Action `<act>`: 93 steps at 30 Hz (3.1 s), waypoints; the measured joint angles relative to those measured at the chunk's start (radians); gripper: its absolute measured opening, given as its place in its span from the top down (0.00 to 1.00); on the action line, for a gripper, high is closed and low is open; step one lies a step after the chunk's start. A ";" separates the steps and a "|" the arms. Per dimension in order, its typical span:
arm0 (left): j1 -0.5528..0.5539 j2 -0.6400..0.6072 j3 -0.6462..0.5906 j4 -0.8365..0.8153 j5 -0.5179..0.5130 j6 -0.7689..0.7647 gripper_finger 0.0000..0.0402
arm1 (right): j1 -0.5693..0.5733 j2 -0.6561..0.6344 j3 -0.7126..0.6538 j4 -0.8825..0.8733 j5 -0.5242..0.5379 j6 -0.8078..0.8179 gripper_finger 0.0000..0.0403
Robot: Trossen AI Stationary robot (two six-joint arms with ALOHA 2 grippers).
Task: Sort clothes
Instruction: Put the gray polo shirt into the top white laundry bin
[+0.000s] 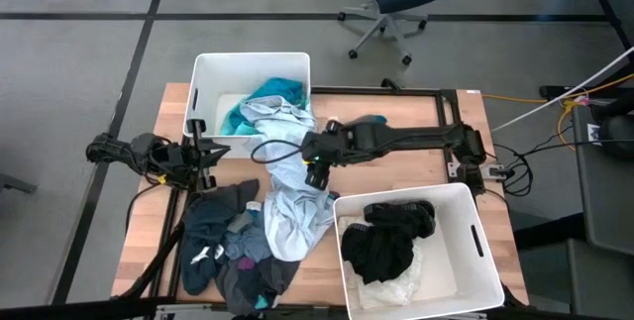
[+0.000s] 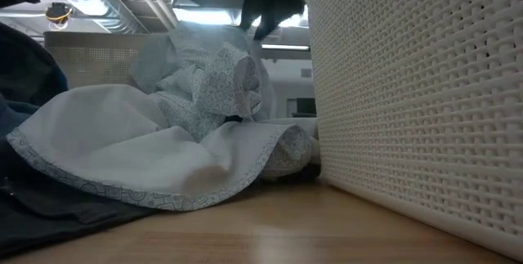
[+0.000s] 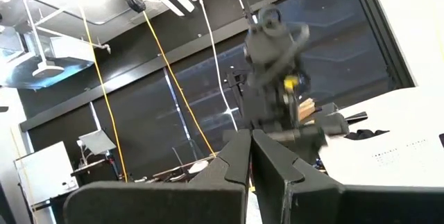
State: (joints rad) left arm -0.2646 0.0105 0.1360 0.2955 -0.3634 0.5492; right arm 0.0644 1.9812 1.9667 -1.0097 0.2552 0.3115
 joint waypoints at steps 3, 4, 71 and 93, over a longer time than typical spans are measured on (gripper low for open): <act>0.000 0.000 0.000 0.000 0.000 0.000 0.99 | -0.008 0.001 -0.109 0.102 -0.063 0.010 0.37; 0.000 0.000 0.000 0.000 0.000 0.000 0.99 | -0.012 0.001 -0.140 0.133 -0.075 0.010 0.37; 0.000 0.000 0.000 0.004 0.000 0.011 0.99 | -0.186 -0.015 0.149 1.004 0.044 -0.945 0.98; 0.000 0.000 0.000 0.008 0.000 0.043 0.99 | -0.391 0.213 0.148 0.993 -0.180 -0.525 0.97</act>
State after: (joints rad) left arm -0.2646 0.0101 0.1356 0.3031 -0.3630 0.5922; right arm -0.3267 2.1944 2.1147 -0.0165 0.0748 -0.2131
